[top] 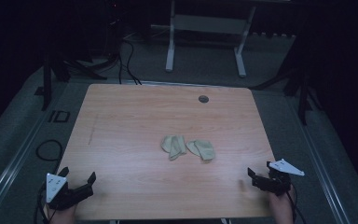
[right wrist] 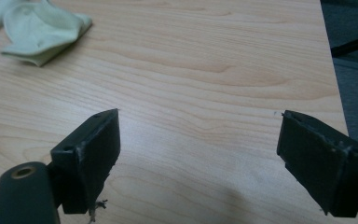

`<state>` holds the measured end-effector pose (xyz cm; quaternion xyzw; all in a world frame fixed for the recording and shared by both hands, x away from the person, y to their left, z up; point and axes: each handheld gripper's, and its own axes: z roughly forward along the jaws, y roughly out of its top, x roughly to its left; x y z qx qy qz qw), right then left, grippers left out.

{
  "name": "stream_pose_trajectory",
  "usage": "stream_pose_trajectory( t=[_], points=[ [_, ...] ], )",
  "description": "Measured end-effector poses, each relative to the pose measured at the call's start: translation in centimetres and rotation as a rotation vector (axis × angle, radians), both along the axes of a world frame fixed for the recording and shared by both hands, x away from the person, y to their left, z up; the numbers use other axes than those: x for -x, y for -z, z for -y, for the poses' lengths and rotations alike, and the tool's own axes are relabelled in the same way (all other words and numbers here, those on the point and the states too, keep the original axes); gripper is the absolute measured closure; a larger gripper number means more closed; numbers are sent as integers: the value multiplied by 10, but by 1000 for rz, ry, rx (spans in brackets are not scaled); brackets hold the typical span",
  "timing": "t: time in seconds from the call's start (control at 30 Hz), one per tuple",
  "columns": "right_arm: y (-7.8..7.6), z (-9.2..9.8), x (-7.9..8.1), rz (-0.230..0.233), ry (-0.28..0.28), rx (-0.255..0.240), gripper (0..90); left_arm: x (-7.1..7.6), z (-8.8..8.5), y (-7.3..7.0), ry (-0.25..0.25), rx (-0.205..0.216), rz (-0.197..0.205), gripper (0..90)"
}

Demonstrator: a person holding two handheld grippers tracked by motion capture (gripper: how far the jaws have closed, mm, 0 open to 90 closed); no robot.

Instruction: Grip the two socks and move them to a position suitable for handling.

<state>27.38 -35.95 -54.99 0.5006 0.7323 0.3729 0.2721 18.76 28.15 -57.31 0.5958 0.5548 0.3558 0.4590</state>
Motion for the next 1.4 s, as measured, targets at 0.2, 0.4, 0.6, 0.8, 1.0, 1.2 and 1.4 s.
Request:
stream_pose_trajectory(
  t=[0.2,0.4,0.6,0.8,1.0,1.2,1.4],
  points=[
    [-4,-14,-9,-68,-65,-70,133,0,4,-2,12,3,-2,13],
    [-7,-37,-20,-77,-121,-65,133,-2,9,-1,30,8,-12,13],
    [-6,-62,-34,-104,-194,-63,143,-2,10,-2,36,12,-8,13],
    [-11,-90,-52,-111,-261,-36,214,-4,11,-2,40,10,-14,13],
    [-17,-121,-69,-115,-322,0,267,-4,11,-2,39,13,-11,13],
    [-16,-152,-89,-121,-351,35,319,-3,13,-4,44,19,-7,13],
    [-4,-173,-105,-105,-345,92,346,-4,13,-4,54,15,-12,13]
  ],
)
